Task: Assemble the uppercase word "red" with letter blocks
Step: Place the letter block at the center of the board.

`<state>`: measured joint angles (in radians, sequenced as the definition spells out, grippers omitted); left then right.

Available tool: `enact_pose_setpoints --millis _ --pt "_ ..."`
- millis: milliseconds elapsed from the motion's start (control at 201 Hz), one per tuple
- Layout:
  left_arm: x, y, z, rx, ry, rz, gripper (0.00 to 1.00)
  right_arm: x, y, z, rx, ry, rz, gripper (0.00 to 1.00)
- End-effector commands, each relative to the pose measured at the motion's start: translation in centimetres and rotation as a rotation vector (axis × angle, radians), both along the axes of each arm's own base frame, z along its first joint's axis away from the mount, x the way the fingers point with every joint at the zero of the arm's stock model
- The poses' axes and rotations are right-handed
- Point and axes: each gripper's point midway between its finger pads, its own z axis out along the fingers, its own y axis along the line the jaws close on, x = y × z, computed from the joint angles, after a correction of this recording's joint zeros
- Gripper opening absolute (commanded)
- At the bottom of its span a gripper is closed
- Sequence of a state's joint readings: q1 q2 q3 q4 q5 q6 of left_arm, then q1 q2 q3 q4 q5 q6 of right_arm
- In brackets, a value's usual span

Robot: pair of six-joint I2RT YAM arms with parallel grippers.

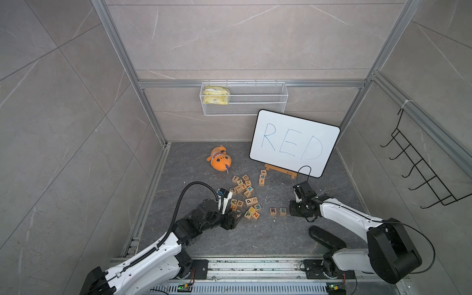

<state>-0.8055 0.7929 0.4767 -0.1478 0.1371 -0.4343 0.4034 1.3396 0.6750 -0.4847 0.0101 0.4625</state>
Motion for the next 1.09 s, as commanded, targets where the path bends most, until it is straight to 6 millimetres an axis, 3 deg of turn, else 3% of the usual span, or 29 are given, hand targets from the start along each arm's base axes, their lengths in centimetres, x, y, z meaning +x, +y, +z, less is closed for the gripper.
enact_pose_setpoints --millis 0,284,572,682,801,866,961,1085 --pt "0.5 -0.8 2.3 -0.039 -0.052 -0.011 0.71 -0.1 0.1 0.2 0.014 -0.016 0.013 0.39" --pt "0.6 -0.7 2.2 -0.036 -0.051 -0.009 0.71 -0.1 0.0 0.4 0.012 -0.026 0.011 0.41" --pt "0.4 -1.1 2.2 -0.039 -0.048 -0.031 0.71 -0.5 -0.1 3.4 0.044 -0.108 0.021 0.46" --pt "0.4 -1.1 2.1 -0.034 -0.051 -0.033 0.71 -0.7 0.1 6.4 0.091 -0.193 0.028 0.48" --pt "0.6 -0.8 2.3 -0.028 -0.074 -0.018 0.73 -0.5 0.1 11.1 0.152 -0.361 0.043 0.51" --pt "0.8 -0.3 2.7 -0.030 -0.108 0.005 0.85 -0.6 -0.1 14.0 0.181 -0.478 0.044 0.53" --pt "1.6 1.3 4.1 -0.039 -0.189 0.098 0.99 -0.7 -1.7 18.5 0.186 -0.674 -0.010 0.55" --pt "3.1 4.5 6.7 -0.052 -0.309 0.273 1.00 -1.2 -4.4 22.7 0.175 -0.933 -0.104 0.68"
